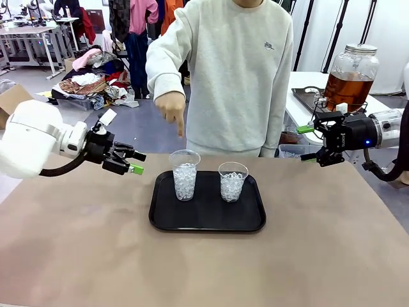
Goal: Pour the drink into the iced cup.
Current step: Pick up the iced cup indicated by the human and present it to them.
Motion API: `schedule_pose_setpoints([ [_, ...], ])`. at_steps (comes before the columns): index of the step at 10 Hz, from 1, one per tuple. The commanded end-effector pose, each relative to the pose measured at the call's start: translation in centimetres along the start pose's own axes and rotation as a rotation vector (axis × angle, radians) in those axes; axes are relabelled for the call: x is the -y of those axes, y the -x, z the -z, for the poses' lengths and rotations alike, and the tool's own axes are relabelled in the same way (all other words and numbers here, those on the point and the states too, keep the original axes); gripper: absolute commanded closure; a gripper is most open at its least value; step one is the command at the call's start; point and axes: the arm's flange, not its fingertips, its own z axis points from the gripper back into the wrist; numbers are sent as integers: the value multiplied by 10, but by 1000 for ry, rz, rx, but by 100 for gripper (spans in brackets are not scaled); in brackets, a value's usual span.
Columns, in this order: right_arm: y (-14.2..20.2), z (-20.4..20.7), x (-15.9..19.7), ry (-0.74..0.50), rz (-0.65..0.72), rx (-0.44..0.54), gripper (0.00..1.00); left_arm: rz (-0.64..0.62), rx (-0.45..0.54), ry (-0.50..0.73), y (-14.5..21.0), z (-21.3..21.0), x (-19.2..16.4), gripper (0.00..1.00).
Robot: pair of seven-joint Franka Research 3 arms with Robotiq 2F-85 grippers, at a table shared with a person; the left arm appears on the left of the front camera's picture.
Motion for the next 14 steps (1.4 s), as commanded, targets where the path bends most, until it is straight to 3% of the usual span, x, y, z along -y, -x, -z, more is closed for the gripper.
schedule_pose_setpoints([
  [1, 0, 0, -1, -2, 2, 1, 0, -1, 1, 2, 0, -3, 0, 0],
  [5, 0, 0, -1, -2, 2, 1, 0, -1, -1, -2, 1, -1, 0, 0],
  [6, 0, 0, -1, -2, 2, 1, 0, 47, -3, -4, 5, 3, 1, 0],
  [10, 0, 0, -1, -2, 2, 1, 0, 158, 102, 6, 27, 22, -4, 0],
  [14, 0, 0, -1, -2, 2, 1, 0, 133, 162, -40, 42, 53, -11, 0],
])
